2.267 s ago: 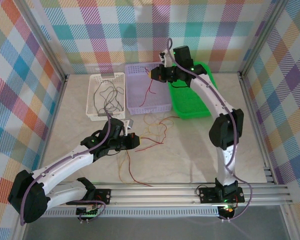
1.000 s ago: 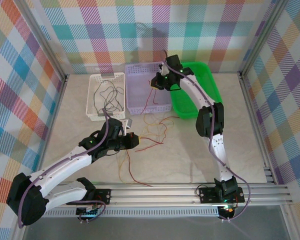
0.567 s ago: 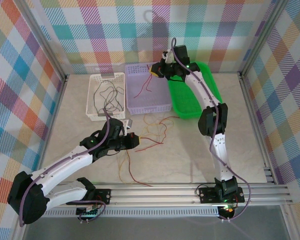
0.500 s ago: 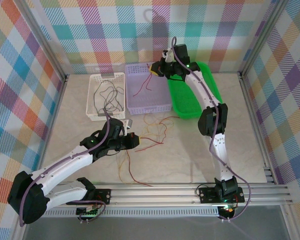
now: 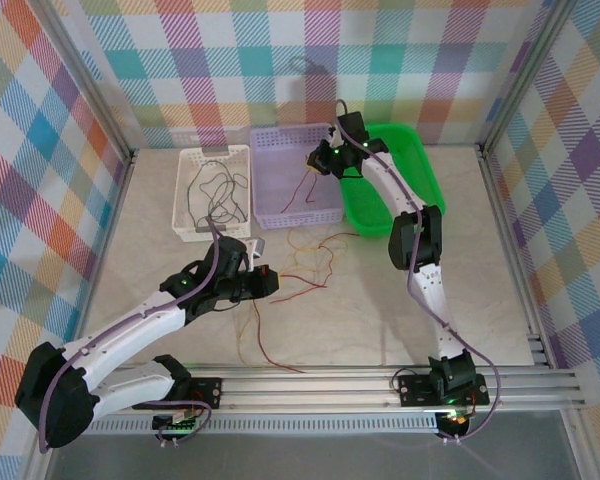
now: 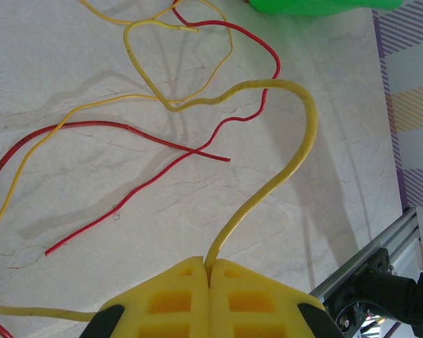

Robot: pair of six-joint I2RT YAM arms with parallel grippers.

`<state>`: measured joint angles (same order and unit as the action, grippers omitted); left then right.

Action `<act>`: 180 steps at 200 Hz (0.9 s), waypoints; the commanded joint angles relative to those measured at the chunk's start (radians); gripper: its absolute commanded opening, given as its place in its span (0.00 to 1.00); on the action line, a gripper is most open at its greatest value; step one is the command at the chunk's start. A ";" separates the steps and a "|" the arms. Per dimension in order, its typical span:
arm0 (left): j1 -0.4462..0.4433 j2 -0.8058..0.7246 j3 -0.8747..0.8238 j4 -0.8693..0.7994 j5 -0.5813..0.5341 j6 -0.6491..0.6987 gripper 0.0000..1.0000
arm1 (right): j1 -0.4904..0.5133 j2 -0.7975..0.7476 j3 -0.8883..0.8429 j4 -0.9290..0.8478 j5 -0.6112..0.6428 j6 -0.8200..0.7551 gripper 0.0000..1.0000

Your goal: Untangle the cables

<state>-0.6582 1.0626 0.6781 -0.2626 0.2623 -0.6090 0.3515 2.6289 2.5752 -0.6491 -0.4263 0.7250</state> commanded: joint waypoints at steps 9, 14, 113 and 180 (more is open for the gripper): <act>0.006 -0.022 -0.020 -0.007 -0.008 0.001 0.00 | -0.007 0.000 0.013 -0.008 0.028 -0.019 0.11; 0.007 -0.021 -0.020 -0.007 -0.008 0.000 0.00 | -0.006 0.000 0.014 -0.009 0.029 -0.019 0.14; 0.006 -0.030 -0.017 -0.003 -0.001 -0.012 0.00 | -0.006 -0.127 0.014 -0.037 0.037 -0.081 0.45; 0.006 -0.065 -0.017 -0.006 -0.008 -0.009 0.00 | -0.008 -0.304 -0.064 -0.113 0.090 -0.210 0.63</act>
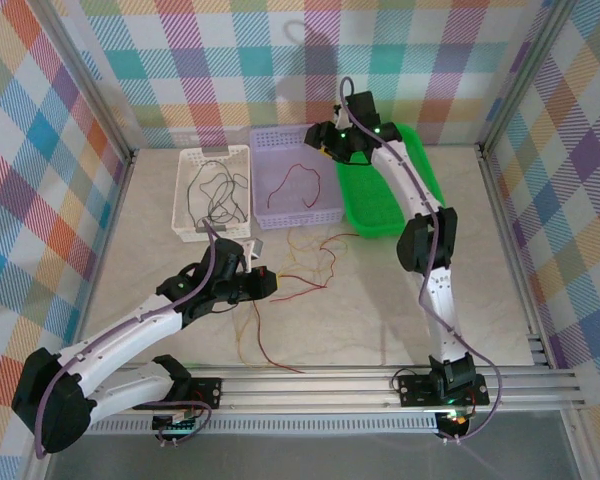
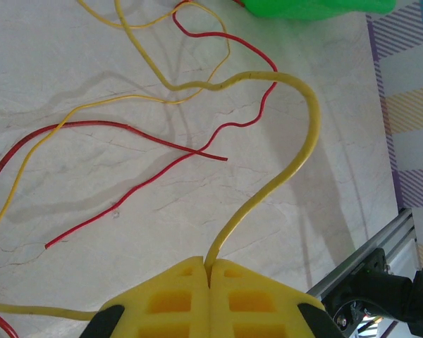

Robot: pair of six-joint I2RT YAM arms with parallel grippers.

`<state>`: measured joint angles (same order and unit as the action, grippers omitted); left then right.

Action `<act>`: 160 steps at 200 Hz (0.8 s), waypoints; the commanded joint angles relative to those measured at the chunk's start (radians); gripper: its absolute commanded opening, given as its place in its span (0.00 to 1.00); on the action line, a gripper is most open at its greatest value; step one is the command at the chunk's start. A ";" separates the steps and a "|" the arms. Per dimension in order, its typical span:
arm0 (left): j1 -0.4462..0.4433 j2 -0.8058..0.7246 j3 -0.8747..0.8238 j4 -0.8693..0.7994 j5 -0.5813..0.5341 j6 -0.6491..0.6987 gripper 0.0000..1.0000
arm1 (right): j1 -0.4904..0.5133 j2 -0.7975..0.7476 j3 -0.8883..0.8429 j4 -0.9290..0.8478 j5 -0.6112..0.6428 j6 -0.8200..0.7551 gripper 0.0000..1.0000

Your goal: Untangle the cables

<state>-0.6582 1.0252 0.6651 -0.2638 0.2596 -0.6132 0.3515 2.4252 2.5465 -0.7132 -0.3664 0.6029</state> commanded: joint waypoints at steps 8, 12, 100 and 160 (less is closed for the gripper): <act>0.006 -0.032 -0.002 -0.005 -0.009 -0.004 0.00 | -0.007 -0.124 -0.045 -0.067 0.038 -0.109 0.67; 0.006 -0.035 -0.003 -0.006 -0.010 -0.003 0.00 | -0.006 -0.136 -0.048 -0.076 0.042 -0.119 0.71; 0.008 -0.079 0.045 -0.090 -0.076 0.041 0.00 | -0.006 -0.670 -0.570 -0.007 0.234 -0.339 1.00; 0.010 -0.064 0.131 -0.102 -0.117 0.055 0.00 | -0.006 -1.260 -1.226 0.276 0.485 -0.457 1.00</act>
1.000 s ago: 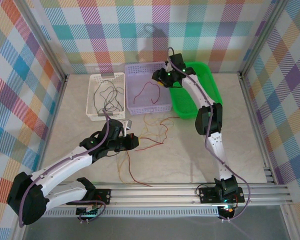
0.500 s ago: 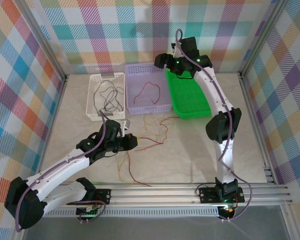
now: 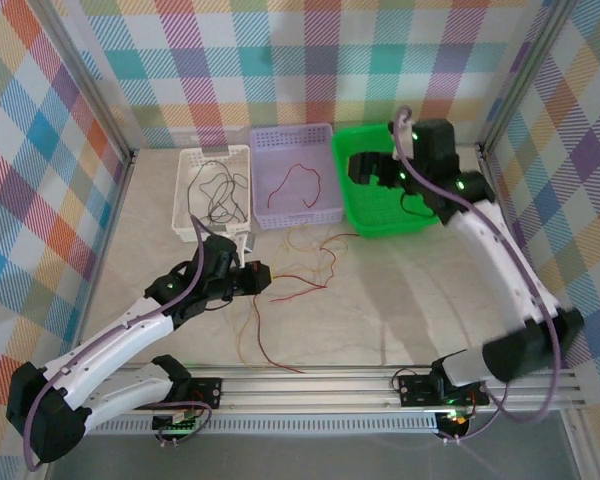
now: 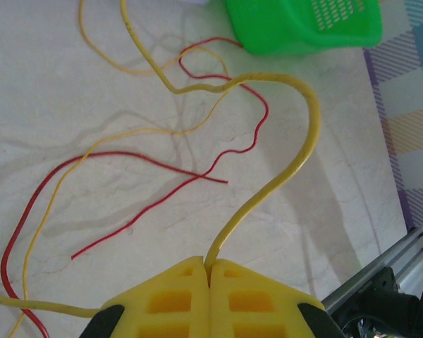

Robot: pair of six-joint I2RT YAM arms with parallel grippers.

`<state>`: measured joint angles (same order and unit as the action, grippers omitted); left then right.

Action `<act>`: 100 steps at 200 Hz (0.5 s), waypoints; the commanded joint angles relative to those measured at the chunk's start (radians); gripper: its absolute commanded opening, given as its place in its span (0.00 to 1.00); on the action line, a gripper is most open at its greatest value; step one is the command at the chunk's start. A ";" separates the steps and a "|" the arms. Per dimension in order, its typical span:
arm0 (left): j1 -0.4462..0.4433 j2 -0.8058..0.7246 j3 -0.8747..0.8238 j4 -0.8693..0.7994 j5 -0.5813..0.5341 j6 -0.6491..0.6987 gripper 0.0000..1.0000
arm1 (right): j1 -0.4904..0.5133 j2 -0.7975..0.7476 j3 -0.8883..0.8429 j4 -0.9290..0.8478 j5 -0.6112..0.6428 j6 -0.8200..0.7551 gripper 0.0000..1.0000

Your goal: Untangle the cables

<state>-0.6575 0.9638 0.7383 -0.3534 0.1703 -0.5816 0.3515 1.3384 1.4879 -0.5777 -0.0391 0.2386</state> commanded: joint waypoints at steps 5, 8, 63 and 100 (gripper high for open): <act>0.009 0.004 0.066 -0.013 -0.028 0.023 0.00 | -0.006 -0.222 -0.207 0.146 0.179 -0.105 1.00; 0.009 0.007 0.073 -0.014 -0.028 0.023 0.00 | -0.006 -0.249 -0.231 0.151 0.193 -0.112 1.00; 0.009 0.044 0.183 -0.038 -0.039 0.029 0.00 | -0.006 -0.669 -0.541 0.111 0.313 -0.167 1.00; 0.007 0.060 0.224 -0.059 -0.034 0.022 0.00 | -0.006 -0.854 -0.657 0.010 0.391 -0.147 1.00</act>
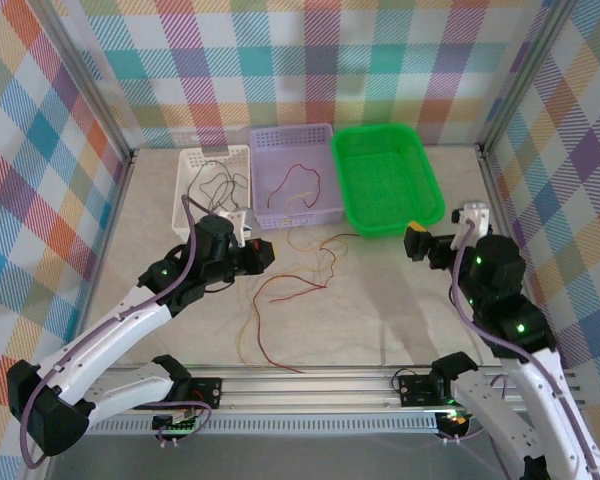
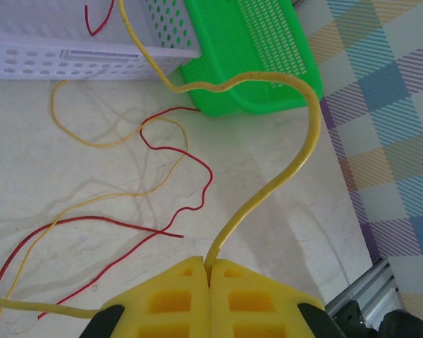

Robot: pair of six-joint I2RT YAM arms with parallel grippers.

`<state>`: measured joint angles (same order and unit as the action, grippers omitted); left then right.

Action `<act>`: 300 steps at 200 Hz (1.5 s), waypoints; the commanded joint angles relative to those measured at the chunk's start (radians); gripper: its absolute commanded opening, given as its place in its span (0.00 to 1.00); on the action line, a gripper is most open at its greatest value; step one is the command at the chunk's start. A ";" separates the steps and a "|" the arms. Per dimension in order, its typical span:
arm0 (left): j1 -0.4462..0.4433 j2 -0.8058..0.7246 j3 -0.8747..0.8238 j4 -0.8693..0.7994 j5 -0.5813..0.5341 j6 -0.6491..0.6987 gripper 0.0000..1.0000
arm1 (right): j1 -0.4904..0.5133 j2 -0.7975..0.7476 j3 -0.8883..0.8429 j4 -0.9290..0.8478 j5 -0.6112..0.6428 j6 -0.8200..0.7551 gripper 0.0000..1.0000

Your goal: Untangle the cables

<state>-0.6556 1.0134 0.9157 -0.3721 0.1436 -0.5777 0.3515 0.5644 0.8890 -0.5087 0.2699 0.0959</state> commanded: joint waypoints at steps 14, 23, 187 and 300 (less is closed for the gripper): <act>0.005 0.016 0.073 -0.053 -0.004 0.018 0.00 | -0.006 -0.153 -0.101 -0.088 0.090 0.011 1.00; 0.004 0.019 0.090 -0.063 -0.002 0.019 0.00 | -0.006 -0.195 -0.128 -0.101 0.105 0.024 1.00; -0.109 0.310 0.588 -0.146 0.013 0.068 0.00 | -0.006 -0.422 -0.289 -0.109 0.149 0.042 1.00; -0.151 0.782 1.160 -0.293 0.097 0.056 0.00 | -0.006 -0.434 -0.301 -0.100 0.122 0.027 1.00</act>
<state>-0.7753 1.7348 1.9839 -0.6598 0.1978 -0.5327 0.3515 0.1467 0.5983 -0.6262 0.4072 0.1337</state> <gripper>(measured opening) 0.042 0.996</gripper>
